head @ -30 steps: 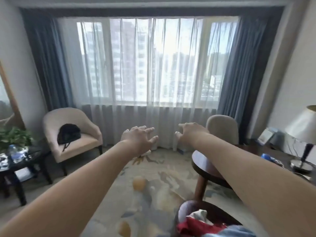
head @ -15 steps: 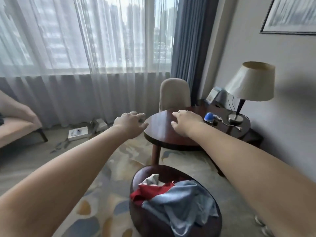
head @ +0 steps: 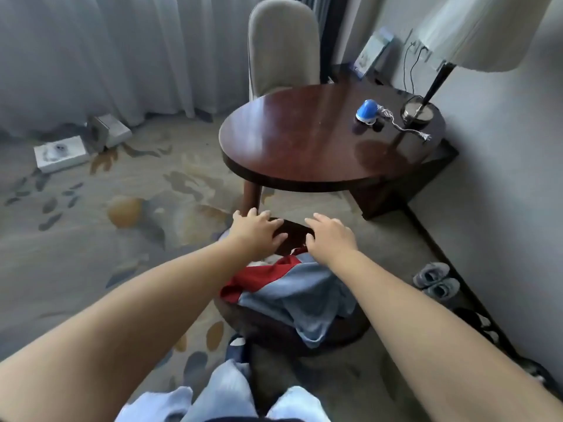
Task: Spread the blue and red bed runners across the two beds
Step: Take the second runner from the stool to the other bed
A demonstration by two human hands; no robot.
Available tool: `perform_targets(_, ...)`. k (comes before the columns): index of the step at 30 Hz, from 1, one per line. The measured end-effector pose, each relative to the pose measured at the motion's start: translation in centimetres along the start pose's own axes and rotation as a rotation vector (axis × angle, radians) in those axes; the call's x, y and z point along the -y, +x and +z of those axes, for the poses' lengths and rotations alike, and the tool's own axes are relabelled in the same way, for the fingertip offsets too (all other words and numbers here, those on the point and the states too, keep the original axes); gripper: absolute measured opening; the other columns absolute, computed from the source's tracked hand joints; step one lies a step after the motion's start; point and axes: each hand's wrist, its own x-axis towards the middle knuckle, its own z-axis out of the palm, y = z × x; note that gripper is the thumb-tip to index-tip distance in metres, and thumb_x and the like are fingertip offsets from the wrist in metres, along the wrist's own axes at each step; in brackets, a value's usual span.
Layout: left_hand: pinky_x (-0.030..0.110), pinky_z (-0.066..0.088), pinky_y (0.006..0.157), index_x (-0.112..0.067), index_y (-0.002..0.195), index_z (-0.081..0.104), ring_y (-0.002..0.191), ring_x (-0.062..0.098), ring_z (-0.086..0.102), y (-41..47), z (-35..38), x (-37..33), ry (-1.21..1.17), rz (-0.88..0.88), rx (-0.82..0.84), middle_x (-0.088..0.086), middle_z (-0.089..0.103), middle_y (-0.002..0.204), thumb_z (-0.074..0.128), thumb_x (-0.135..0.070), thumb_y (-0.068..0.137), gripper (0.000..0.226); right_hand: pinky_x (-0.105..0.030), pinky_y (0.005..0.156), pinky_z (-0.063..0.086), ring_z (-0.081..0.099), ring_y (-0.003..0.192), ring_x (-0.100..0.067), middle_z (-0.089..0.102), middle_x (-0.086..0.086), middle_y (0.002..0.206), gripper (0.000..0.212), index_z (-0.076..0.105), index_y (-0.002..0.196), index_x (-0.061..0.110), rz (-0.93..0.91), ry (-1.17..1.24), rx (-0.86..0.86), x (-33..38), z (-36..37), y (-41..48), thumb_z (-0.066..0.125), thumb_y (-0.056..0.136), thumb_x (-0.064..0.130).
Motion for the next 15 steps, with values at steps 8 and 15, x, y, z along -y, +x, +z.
perform_targets(8, 0.058, 0.030, 0.111, -0.038, 0.155, 0.032, 0.144, 0.035, 0.035, 7.9, 10.8, 0.3, 0.061, 0.151, 0.184, 0.005, 0.038, 0.159, 0.038, -0.059, 0.100, 0.058, -0.043, 0.104, 0.047, 0.041, 0.139, -0.025, 0.024, 0.007, 0.166, 0.061, 0.034, 0.155, 0.032, 0.095, -0.010, 0.242, -2.9, 11.1, 4.5, 0.052, 0.099, 0.017)
perform_targets(15, 0.058, 0.034, 0.112, -0.040, 0.161, 0.002, 0.148, 0.037, 0.027, 12.8, 23.0, -0.9, 0.072, 0.227, 0.384, 0.007, 0.018, 0.168, 0.068, -0.069, 0.081, 0.108, -0.045, 0.107, 0.044, 0.027, 0.146, -0.031, 0.004, 0.004, 0.170, 0.096, 0.014, 0.160, 0.038, 0.083, -0.024, 0.420, -7.0, 23.3, 8.5, 0.062, 0.086, 0.000)
